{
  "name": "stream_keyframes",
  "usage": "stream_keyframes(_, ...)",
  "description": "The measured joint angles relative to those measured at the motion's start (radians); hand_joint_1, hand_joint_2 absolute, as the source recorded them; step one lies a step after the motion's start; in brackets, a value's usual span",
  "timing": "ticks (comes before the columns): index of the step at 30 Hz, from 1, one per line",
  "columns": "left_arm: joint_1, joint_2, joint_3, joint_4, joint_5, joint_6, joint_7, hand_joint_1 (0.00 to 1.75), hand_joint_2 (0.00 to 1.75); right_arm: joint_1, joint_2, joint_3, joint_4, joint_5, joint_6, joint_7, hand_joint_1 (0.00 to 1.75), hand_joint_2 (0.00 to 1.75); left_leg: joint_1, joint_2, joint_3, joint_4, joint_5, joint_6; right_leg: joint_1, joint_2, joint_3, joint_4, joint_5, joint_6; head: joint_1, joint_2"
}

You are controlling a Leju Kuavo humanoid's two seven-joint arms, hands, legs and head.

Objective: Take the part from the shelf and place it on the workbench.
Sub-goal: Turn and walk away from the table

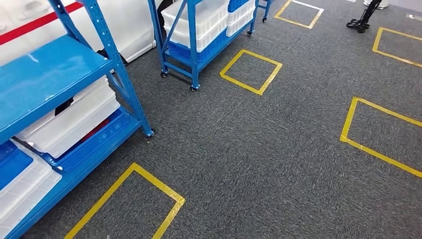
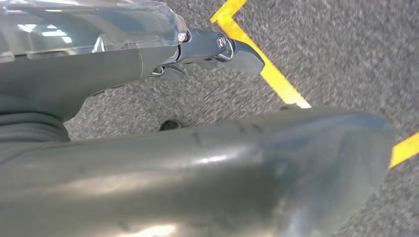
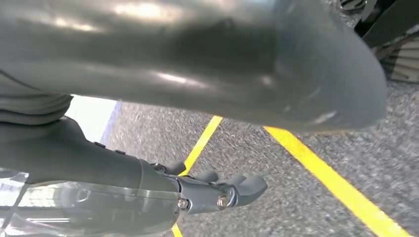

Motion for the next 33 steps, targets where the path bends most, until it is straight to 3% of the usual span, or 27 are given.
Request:
stream_keyframes(2, 0.002, 0.0, 0.001, 0.0, -0.001, 0.005, -0.001, 0.0, 0.0, -0.007, 0.001, 0.001, 0.0, 0.007, 0.005, 0.0, 0.0, 0.0, -0.003, -0.015, -0.002, -0.002, 0.003, 0.019, -0.003, -0.008, 0.004, 0.001, -0.002, 0.012, 0.0, 0.0)
stream_keyframes(4, 0.004, 0.001, 0.001, 0.0, -0.003, 0.007, -0.003, 0.0, 0.0, -0.011, 0.004, 0.002, 0.0, 0.01, 0.008, 0.0, 0.0, 0.0, -0.003, -0.03, 0.0, -0.008, 0.008, 0.032, -0.01, 0.019, -0.004, 0.028, -0.029, 0.022, 0.0, 0.0)
stream_keyframes(6, 0.002, 0.001, 0.001, 0.0, -0.007, 0.005, -0.005, 0.0, 0.0, -0.009, 0.006, 0.002, 0.0, 0.011, 0.01, 0.001, 0.0, 0.0, -0.004, -0.045, -0.002, -0.01, 0.013, 0.04, -0.013, 0.066, -0.054, 0.135, -0.095, 0.026, 0.0, 0.0)
stream_keyframes(8, 0.0, 0.001, 0.002, 0.0, -0.015, 0.0, -0.007, 0.0, 0.0, -0.005, 0.008, 0.002, 0.0, 0.011, 0.014, 0.004, 0.0, 0.0, -0.008, -0.065, -0.007, -0.009, 0.015, 0.043, -0.012, 0.085, -0.12, 0.265, -0.144, 0.024, 0.0, 0.0)
stream_keyframes(9, 0.0, 0.001, 0.001, 0.0, -0.019, -0.003, -0.008, 0.0, 0.0, -0.004, 0.008, 0.002, 0.0, 0.011, 0.017, 0.007, 0.0, 0.0, -0.01, -0.077, -0.007, -0.009, 0.015, 0.044, -0.011, 0.088, -0.135, 0.29, -0.14, 0.02, 0.0, 0.0)
stream_keyframes(10, 0.0, 0.002, 0.001, 0.0, -0.022, -0.004, -0.009, 0.0, 0.0, -0.003, 0.01, 0.002, 0.0, 0.012, 0.02, 0.01, 0.0, 0.0, -0.011, -0.089, -0.006, -0.009, 0.016, 0.045, -0.01, 0.091, -0.131, 0.276, -0.117, 0.015, 0.0, 0.0)
stream_keyframes(11, 0.0, 0.002, 0.001, 0.0, -0.023, -0.005, -0.01, 0.0, 0.0, -0.003, 0.01, 0.002, 0.0, 0.014, 0.022, 0.013, 0.0, 0.0, -0.012, -0.102, -0.005, -0.009, 0.016, 0.045, -0.008, 0.099, -0.108, 0.222, -0.078, 0.008, 0.0, 0.0)
stream_keyframes(13, -0.001, 0.001, 0.001, 0.0, -0.026, -0.005, -0.01, 0.0, 0.0, -0.002, 0.011, 0.002, 0.0, 0.018, 0.023, 0.018, 0.0, 0.0, -0.012, -0.125, -0.005, -0.008, 0.016, 0.042, -0.003, 0.144, -0.048, 0.082, -0.01, -0.006, 0.0, 0.0)
stream_keyframes(15, -0.002, 0.001, 0.0, 0.0, -0.032, -0.005, -0.01, 0.0, 0.0, -0.003, 0.011, 0.002, 0.0, 0.022, 0.023, 0.021, 0.0, 0.0, -0.011, -0.143, -0.01, -0.008, 0.019, 0.034, 0.001, 0.171, -0.02, 0.013, 0.012, -0.012, 0.0, 0.0)
stream_keyframes(17, 0.0, 0.001, 0.0, 0.0, -0.036, -0.004, -0.011, 0.0, 0.0, -0.007, 0.012, 0.002, 0.0, 0.025, 0.023, 0.022, 0.0, 0.0, -0.01, -0.159, -0.014, -0.011, 0.022, 0.022, 0.001, 0.154, -0.016, 0.003, 0.015, -0.016, 0.0, 0.0)
stream_keyframes(19, 0.001, 0.002, 0.0, 0.001, -0.037, -0.001, -0.012, 0.0, 0.0, -0.01, 0.014, 0.002, 0.0, 0.027, 0.025, 0.023, 0.0, 0.0, -0.013, -0.126, -0.024, 0.009, 0.004, 0.013, -0.002, 0.129, -0.009, -0.013, 0.022, -0.025, 0.0, 0.0)
stream_keyframes(21, -0.001, 0.003, 0.0, 0.001, -0.036, 0.001, -0.013, 0.0, 0.0, -0.006, 0.015, 0.002, 0.0, 0.029, 0.027, 0.023, 0.0, 0.0, -0.016, -0.068, -0.067, 0.106, -0.058, 0.007, -0.002, 0.099, -0.005, -0.022, 0.025, -0.034, 0.0, 0.0)
stream_keyframes(23, -0.003, 0.002, 0.0, 0.001, -0.036, 0.002, -0.014, 0.0, 0.0, -0.002, 0.015, 0.002, 0.0, 0.03, 0.029, 0.023, 0.0, 0.0, -0.013, -0.048, -0.125, 0.234, -0.119, 0.001, 0.001, 0.069, -0.007, -0.02, 0.023, -0.038, 0.0, 0.0)
stream_keyframes(24, -0.003, 0.003, 0.0, 0.001, -0.036, 0.003, -0.014, 0.0, 0.0, -0.002, 0.016, 0.002, 0.0, 0.031, 0.03, 0.023, 0.0, 0.0, -0.012, -0.045, -0.137, 0.264, -0.125, -0.002, 0.002, 0.055, -0.008, -0.018, 0.022, -0.038, 0.0, 0.0)
stream_keyframes(25, -0.001, 0.003, 0.0, 0.001, -0.036, 0.005, -0.014, 0.0, 0.0, -0.003, 0.016, 0.002, 0.0, 0.033, 0.031, 0.024, 0.0, 0.0, -0.011, -0.042, -0.128, 0.255, -0.111, -0.004, 0.002, 0.043, -0.008, -0.016, 0.02, -0.038, 0.0, 0.0)
stream_keyframes(26, 0.0, 0.003, 0.0, 0.001, -0.035, 0.006, -0.014, 0.0, 0.0, -0.004, 0.016, 0.002, 0.0, 0.034, 0.032, 0.024, 0.0, 0.0, -0.01, -0.036, -0.099, 0.205, -0.082, -0.005, 0.002, 0.031, -0.007, -0.014, 0.018, -0.036, 0.0, 0.0)
stream_keyframes(29, -0.003, 0.005, 0.0, 0.001, -0.035, 0.008, -0.013, 0.0, 0.0, -0.005, 0.018, 0.002, 0.0, 0.037, 0.034, 0.027, 0.0, 0.0, -0.014, 0.011, 0.005, 0.013, -0.008, 0.006, 0.006, 0.001, -0.003, -0.004, 0.009, -0.024, 0.0, 0.0)
stream_keyframes(30, -0.003, 0.005, 0.0, 0.001, -0.036, 0.009, -0.013, 0.0, 0.0, -0.006, 0.018, 0.002, 0.0, 0.037, 0.034, 0.027, 0.0, 0.0, -0.016, 0.019, 0.016, -0.011, -0.003, 0.012, 0.008, -0.007, -0.002, -0.002, 0.007, -0.019, 0.0, 0.0)
stream_keyframes(33, 0.001, 0.005, 0.0, 0.001, -0.036, 0.009, -0.013, 0.0, 0.0, -0.014, 0.018, 0.002, 0.0, 0.037, 0.035, 0.027, 0.0, 0.0, -0.016, -0.005, 0.013, -0.021, 0.005, 0.031, 0.005, -0.017, 0.002, 0.001, 0.004, -0.004, 0.0, 0.0)
